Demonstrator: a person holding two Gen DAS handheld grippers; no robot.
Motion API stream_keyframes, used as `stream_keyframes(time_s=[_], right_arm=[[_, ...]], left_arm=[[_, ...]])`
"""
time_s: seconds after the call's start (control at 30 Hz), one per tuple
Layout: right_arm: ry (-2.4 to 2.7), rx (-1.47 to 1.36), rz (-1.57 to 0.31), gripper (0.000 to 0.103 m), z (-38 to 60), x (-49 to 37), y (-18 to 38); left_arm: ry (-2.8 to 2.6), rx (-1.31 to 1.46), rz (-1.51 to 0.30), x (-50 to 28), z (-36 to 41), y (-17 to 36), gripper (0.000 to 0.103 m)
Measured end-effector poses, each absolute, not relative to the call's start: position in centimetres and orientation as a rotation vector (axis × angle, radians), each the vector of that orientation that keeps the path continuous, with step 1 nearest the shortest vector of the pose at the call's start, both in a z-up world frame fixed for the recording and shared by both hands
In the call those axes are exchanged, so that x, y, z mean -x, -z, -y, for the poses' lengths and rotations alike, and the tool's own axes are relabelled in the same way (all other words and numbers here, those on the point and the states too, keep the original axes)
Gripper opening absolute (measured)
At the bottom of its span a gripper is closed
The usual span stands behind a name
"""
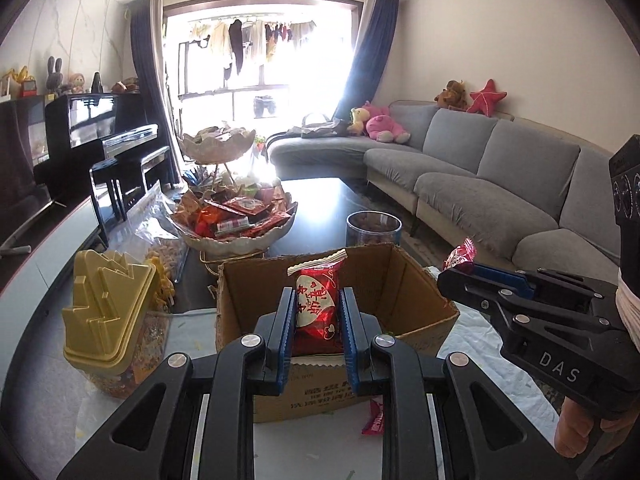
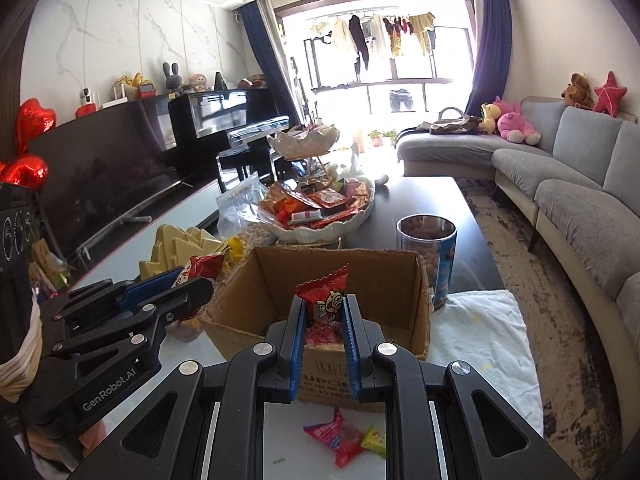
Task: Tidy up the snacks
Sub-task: 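Carry both red candies up over the cardboard box, then open both tools to drop the red candies into the box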
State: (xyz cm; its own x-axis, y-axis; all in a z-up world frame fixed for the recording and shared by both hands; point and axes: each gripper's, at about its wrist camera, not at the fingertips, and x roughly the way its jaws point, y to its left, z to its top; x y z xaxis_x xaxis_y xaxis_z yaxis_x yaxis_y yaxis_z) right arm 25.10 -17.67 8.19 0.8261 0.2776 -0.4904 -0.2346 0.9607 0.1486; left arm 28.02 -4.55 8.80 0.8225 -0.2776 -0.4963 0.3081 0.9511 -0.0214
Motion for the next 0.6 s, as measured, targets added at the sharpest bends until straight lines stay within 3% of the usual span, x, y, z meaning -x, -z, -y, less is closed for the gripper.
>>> stream_keyframes(time_s=[0.5, 0.53, 0.57, 0.6], right_arm=[[-0.260, -0.067, -0.569, 0.019, 17.9, -29.5, -6.5], [-0.247, -0.064, -0.567, 0.019, 18.0, -29.7, -6.5], [-0.236, -0.059, -0.563, 0.023, 18.0, -29.9, -6.4], [-0.224, -0.057, -0.563, 0.029, 18.1, -29.9, -6.2]], left_arm=[[0.301, -0.046, -0.584, -33.4, 4.8, -6.6, 0.023], [0.300, -0.039, -0.586, -33.5, 4.7, -6.5, 0.029], [0.300, -0.030, -0.589, -33.7, 4.5, -6.5, 0.041], [0.301, -0.025, -0.586, -33.7, 4.5, -6.4, 0.047]])
